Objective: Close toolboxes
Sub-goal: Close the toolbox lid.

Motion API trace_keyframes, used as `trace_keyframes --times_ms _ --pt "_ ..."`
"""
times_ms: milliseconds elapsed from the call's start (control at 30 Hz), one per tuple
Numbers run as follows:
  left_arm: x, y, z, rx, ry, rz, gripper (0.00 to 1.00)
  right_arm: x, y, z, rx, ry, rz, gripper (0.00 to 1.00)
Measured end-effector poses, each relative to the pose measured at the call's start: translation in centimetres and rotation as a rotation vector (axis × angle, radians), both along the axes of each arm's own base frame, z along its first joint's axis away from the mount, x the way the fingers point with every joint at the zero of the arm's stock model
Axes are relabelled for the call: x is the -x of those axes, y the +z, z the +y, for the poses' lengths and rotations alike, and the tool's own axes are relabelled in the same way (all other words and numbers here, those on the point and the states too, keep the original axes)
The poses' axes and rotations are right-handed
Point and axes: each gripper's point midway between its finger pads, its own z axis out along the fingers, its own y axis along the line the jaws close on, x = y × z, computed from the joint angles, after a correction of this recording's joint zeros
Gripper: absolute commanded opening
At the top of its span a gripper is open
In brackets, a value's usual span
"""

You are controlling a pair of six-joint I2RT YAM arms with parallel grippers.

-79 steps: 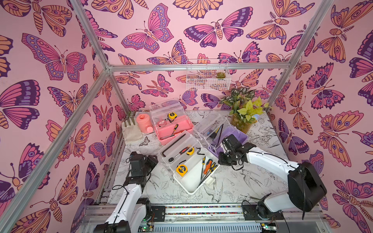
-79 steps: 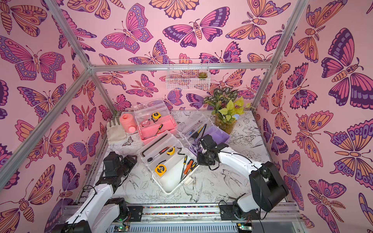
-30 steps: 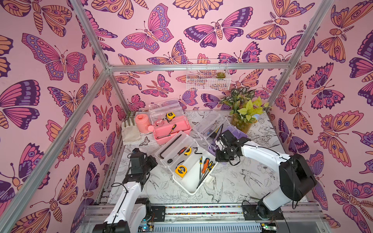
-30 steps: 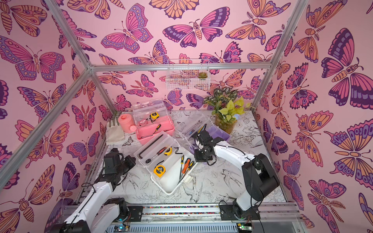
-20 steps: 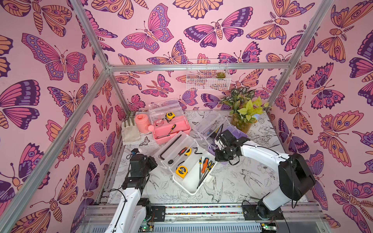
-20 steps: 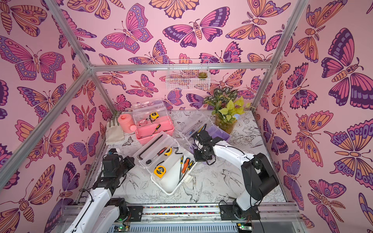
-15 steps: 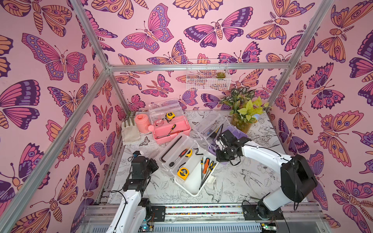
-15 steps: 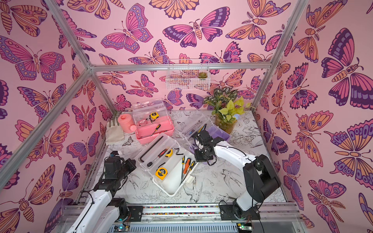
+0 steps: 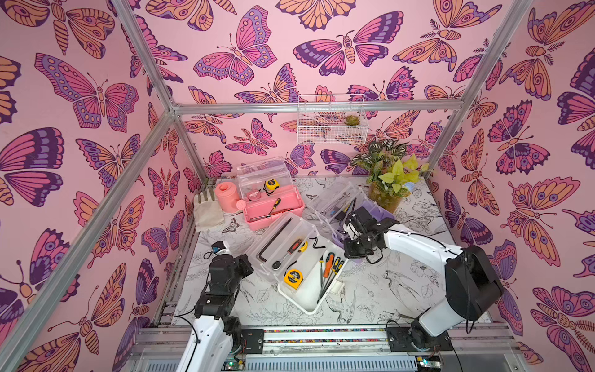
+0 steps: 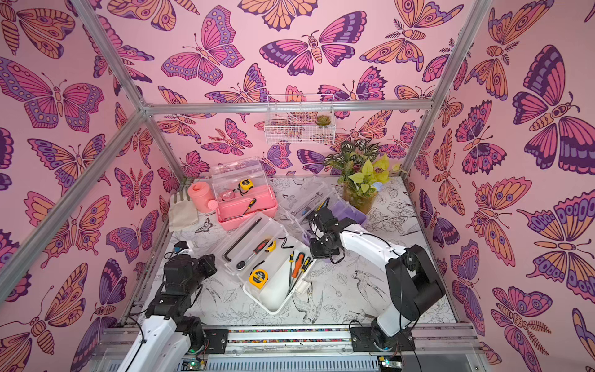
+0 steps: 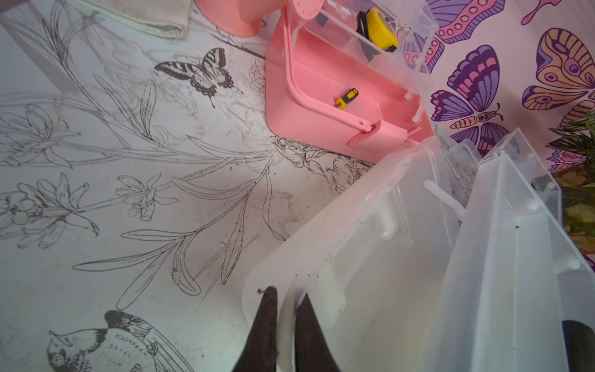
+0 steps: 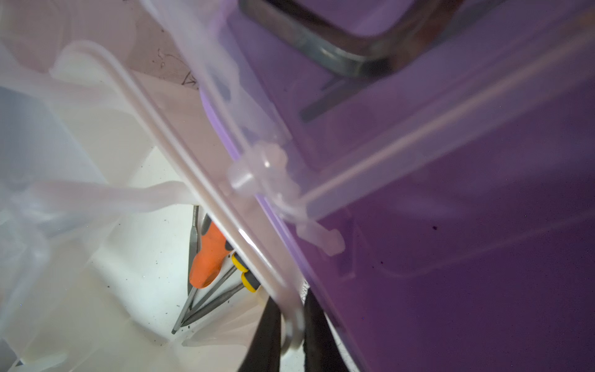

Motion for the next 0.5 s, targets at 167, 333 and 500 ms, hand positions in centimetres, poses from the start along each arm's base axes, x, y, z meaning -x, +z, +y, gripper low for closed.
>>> trace_keyframes --times_ms 167,333,500 --pt "0.0 1.0 0.1 -0.048 -0.008 -0.044 0.0 -0.5 0.0 0.6 -0.003 0.003 0.002 0.01" --pt "-0.3 1.7 0.0 -0.079 -0.02 -0.078 0.0 -0.9 0.0 1.0 -0.002 -0.01 0.018 0.01" --pt "-1.0 3.1 -0.1 -0.105 -0.027 -0.131 0.0 -2.2 0.0 1.8 -0.013 -0.022 0.003 0.01"
